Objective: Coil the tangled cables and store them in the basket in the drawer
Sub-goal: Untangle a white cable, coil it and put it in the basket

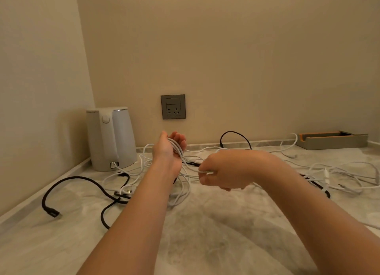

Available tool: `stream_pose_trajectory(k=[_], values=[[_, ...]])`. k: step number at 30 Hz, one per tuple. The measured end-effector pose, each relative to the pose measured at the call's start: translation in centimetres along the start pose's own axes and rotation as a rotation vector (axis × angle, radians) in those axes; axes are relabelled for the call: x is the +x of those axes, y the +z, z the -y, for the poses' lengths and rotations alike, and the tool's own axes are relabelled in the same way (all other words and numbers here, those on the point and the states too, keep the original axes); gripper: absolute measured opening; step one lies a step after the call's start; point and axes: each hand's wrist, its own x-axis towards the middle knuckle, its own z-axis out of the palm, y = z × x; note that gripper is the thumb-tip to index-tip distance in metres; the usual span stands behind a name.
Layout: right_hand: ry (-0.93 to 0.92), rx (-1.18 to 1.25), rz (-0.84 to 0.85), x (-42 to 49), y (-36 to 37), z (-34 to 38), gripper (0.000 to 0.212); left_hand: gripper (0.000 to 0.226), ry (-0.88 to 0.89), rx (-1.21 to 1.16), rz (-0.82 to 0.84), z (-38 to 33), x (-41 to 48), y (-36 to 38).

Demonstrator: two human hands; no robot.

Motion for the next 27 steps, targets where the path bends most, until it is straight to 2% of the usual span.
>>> stream_pose_trajectory(k=[3, 6, 9, 12, 15, 17, 21, 24, 27], values=[[-0.076, 0.089, -0.268, -0.2, -0.5, -0.4, 0.024, 0.043, 0.080, 0.199, 0.009, 0.4, 0.1, 0.0], [-0.096, 0.199, -0.580, 0.6, -0.7, -1.6, 0.025, 0.042, 0.071, 0.532, 0.104, 0.9, -0.5, 0.0], [-0.087, 0.284, -0.743, 1.5, -0.1, -3.1, 0.018, 0.043, 0.002, 0.781, 0.268, 1.9, -1.5, 0.3], [-0.075, 0.408, -0.829, 2.4, 0.6, -4.7, 0.016, 0.056, -0.126, 0.821, 0.413, 2.2, -2.1, 0.4], [-0.087, 0.605, -0.786, 3.0, 1.2, -5.9, 0.020, 0.066, -0.303, 0.779, 0.572, 1.7, -2.4, 0.5], [-0.137, 0.755, -0.727, 3.2, 1.3, -6.3, 0.018, 0.062, -0.365, 0.769, 0.657, 1.3, -2.7, 0.6], [-0.195, 0.937, -0.557, 3.0, 1.5, -7.1, 0.012, 0.043, -0.328, 0.807, 0.752, 1.0, -2.6, 0.4], [-0.113, 0.896, -0.344, 2.4, 1.7, -8.4, 0.010, 0.046, -0.301, 0.699, 0.680, 0.5, -1.9, -0.1], [-0.006, 0.840, -0.180, 1.5, 1.6, -9.5, 0.019, 0.045, -0.241, 0.580, 0.520, -0.5, -1.1, -0.4]])
